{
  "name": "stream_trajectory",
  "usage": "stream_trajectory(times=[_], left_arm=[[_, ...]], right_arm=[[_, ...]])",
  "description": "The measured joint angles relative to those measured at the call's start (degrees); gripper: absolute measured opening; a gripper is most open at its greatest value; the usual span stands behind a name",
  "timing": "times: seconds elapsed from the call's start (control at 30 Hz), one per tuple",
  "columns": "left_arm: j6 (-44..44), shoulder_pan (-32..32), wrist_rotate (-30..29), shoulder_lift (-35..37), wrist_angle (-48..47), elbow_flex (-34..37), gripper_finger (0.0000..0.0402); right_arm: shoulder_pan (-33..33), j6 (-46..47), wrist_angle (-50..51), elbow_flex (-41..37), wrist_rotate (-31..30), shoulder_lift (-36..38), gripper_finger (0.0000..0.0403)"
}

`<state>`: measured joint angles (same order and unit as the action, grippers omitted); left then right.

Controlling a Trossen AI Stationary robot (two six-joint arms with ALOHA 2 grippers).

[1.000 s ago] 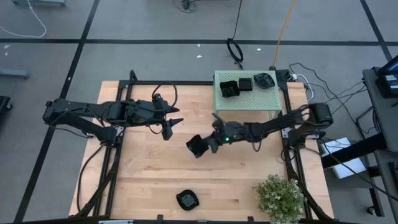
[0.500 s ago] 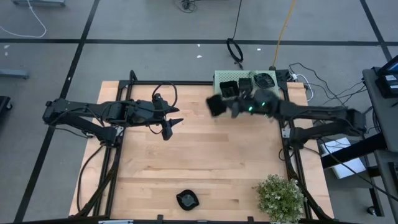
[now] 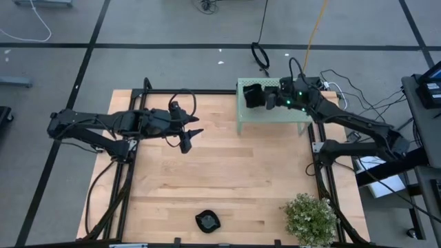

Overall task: Pick & Place Mini shaped plates
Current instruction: Stack the black distorted square plate on top of the distorted square plate on the shelf, then stack the black leaf-shaped plate on top of the leaf-shaped plate on the shelf

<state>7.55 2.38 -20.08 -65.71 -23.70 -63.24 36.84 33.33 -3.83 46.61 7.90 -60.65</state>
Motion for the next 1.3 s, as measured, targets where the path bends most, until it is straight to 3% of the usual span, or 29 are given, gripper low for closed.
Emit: stream_trajectory(times=[0.13, 0.37, 0.6, 0.73, 0.97, 1.17, 1.3], left_arm=[[0.26, -1.40, -0.01, 0.00, 0.30, 0.00, 0.0209], [0.46, -3.92, -0.06, 0.00, 0.39, 0.00, 0.0209], [1.81, -6.19, -0.09, 0.00, 1.59, 0.00, 0.0209], [1.84, -7.33, -0.08, -0.02, 2.79, 0.00, 0.0209], [1.75, -8.80, -0.08, -0.02, 4.22, 0.00, 0.0209], [1.70, -9.54, -0.06, -0.02, 4.24, 0.00, 0.0209], [1.62, -9.54, -0.06, -0.02, 4.21, 0.00, 0.0209]], right_arm=[[2.58, -0.01, 1.45, 0.22, 2.76, -1.44, 0.0000], [4.02, -4.12, 13.15, 4.13, 2.80, -2.38, 0.0000], [4.02, -4.09, 13.55, 4.24, 2.45, -2.40, 0.0000], [3.98, -2.55, 13.48, 4.24, -1.50, -2.40, 0.0005], [3.95, -2.77, 11.90, 4.24, -1.90, -2.40, 0.0055], [3.86, -8.68, 5.56, 4.24, -1.53, -1.58, 0.0111], [1.14, -14.41, -1.19, 4.28, 0.49, 0.45, 0.0119]])
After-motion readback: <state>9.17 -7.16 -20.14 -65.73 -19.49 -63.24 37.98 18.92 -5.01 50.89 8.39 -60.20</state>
